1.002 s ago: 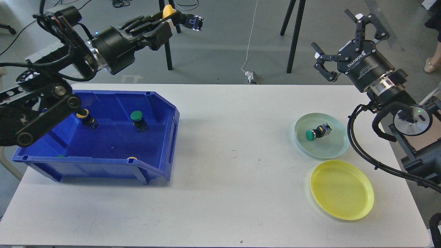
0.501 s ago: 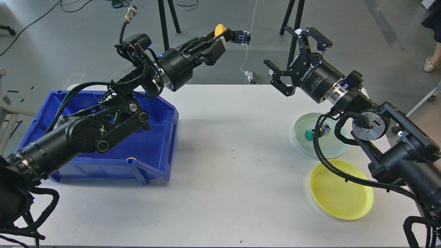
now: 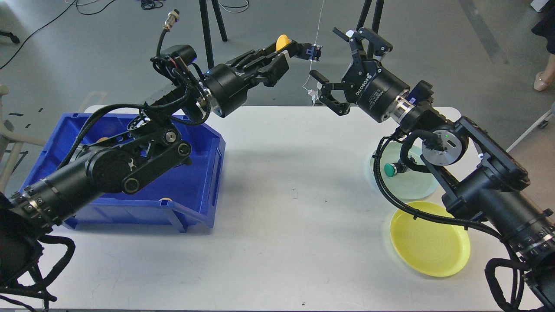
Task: Pass button and place on color plate
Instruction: 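Lift the yellow button and bring it toward the right gripper, then close the right gripper on the yellow button and release the left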
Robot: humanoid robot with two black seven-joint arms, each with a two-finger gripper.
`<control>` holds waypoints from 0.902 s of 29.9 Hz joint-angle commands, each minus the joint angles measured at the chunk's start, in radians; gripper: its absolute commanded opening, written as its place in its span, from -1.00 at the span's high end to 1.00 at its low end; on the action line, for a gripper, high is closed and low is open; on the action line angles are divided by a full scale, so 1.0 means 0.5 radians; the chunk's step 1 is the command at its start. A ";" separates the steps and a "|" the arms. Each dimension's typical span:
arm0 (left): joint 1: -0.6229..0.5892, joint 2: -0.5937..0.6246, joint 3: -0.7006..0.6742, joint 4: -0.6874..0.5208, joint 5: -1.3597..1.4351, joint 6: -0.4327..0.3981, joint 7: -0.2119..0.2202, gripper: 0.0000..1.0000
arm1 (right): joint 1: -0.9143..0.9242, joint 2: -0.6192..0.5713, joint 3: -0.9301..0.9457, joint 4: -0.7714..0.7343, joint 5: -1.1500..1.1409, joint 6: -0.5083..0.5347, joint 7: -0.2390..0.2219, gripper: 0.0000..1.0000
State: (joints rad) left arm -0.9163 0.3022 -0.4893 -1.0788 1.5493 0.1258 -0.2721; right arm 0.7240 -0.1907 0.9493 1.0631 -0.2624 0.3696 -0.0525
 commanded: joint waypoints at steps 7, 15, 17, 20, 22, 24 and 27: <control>-0.005 0.003 0.000 -0.002 0.000 0.000 0.001 0.39 | 0.071 0.084 -0.079 -0.055 0.000 -0.015 -0.018 -0.45; -0.008 0.000 0.000 -0.005 0.000 -0.003 -0.002 0.39 | 0.092 0.087 -0.082 -0.055 0.000 -0.015 -0.018 -0.02; -0.008 0.000 0.000 -0.005 0.000 -0.003 -0.002 0.39 | 0.092 0.084 -0.082 -0.055 0.000 -0.015 -0.018 0.18; -0.008 0.000 0.012 -0.005 0.000 -0.003 -0.002 0.39 | 0.095 0.087 -0.076 -0.064 0.000 -0.040 -0.018 0.40; -0.008 0.000 0.012 -0.005 0.000 -0.003 -0.002 0.39 | 0.095 0.084 -0.076 -0.083 0.000 -0.086 -0.018 0.49; -0.005 0.000 0.012 -0.008 0.000 -0.003 -0.002 0.39 | 0.095 0.084 -0.079 -0.089 0.003 -0.110 -0.015 0.61; -0.008 0.000 0.012 -0.008 0.000 -0.003 -0.002 0.39 | 0.095 0.084 -0.079 -0.086 0.003 -0.113 -0.018 0.63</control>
State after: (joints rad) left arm -0.9211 0.3018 -0.4830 -1.0818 1.5495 0.1238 -0.2729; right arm 0.7724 -0.1478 0.9102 1.0224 -0.2616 0.3196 -0.0611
